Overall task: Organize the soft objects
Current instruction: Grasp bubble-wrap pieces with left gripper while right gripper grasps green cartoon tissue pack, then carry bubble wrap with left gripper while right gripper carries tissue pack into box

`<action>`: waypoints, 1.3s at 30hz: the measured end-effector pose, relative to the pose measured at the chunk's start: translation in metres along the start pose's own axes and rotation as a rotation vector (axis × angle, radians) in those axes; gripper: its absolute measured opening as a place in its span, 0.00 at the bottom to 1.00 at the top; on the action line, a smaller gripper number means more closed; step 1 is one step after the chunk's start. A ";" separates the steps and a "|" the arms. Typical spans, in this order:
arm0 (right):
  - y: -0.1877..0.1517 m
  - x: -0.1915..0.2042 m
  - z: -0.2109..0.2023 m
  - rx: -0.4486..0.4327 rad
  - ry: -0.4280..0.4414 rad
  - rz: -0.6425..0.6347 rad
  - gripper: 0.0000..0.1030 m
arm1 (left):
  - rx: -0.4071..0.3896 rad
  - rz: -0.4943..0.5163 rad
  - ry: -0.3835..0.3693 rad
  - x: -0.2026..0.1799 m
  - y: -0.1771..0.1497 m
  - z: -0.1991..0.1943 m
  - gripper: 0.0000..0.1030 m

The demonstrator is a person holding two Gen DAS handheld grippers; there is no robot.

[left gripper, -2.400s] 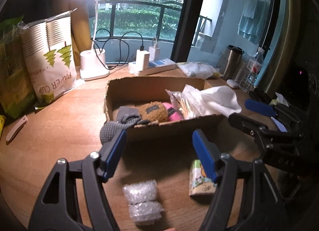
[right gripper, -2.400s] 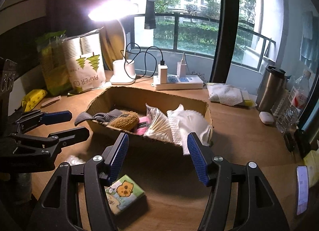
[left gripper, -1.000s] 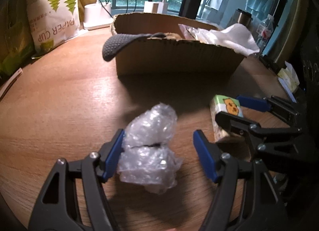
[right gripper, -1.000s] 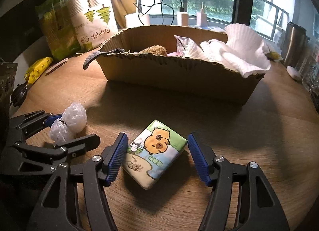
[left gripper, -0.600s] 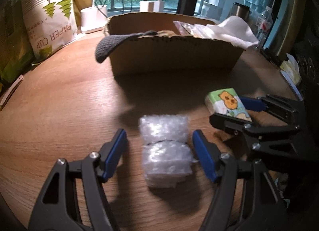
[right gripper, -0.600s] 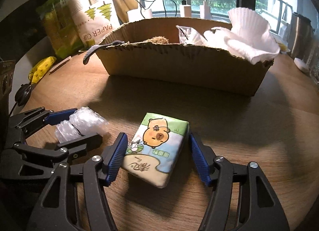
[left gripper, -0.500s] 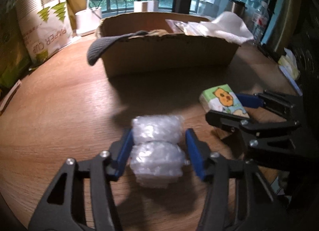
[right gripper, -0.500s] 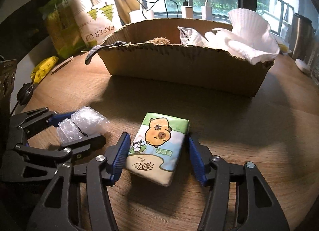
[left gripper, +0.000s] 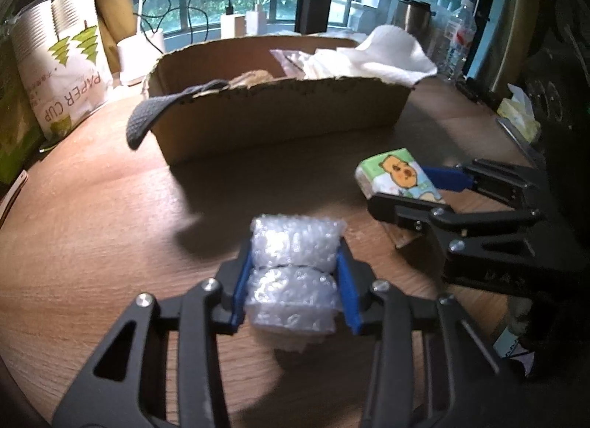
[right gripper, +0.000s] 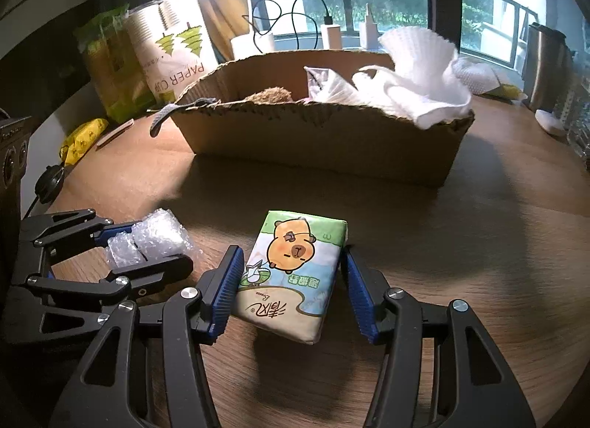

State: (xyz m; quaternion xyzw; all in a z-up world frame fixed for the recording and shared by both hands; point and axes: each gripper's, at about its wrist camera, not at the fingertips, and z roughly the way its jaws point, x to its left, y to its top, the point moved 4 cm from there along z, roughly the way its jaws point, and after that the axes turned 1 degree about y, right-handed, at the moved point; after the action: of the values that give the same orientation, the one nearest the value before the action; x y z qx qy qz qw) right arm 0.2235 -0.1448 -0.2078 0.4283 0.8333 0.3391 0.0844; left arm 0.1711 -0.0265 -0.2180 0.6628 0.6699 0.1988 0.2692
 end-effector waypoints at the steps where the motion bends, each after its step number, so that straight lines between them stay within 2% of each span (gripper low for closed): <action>1: 0.000 0.000 -0.001 -0.002 -0.002 -0.001 0.56 | -0.003 -0.003 -0.002 0.000 0.001 -0.001 0.40; 8: 0.009 0.002 -0.008 -0.021 -0.006 -0.016 0.56 | -0.034 -0.020 -0.010 0.002 0.010 -0.010 0.40; 17: 0.029 0.000 -0.020 -0.060 -0.012 -0.036 0.56 | -0.104 -0.030 -0.021 0.007 0.037 -0.023 0.40; 32: 0.078 -0.027 -0.039 -0.145 -0.052 -0.039 0.56 | -0.211 -0.046 0.002 0.025 0.090 -0.038 0.41; 39: 0.095 -0.040 -0.036 -0.159 -0.071 -0.036 0.56 | -0.234 -0.057 0.018 0.035 0.109 -0.032 0.41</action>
State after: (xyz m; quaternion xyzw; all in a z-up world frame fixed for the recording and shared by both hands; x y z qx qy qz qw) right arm 0.2955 -0.1552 -0.1263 0.4168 0.8079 0.3872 0.1538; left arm 0.2367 0.0162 -0.1287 0.6058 0.6631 0.2736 0.3442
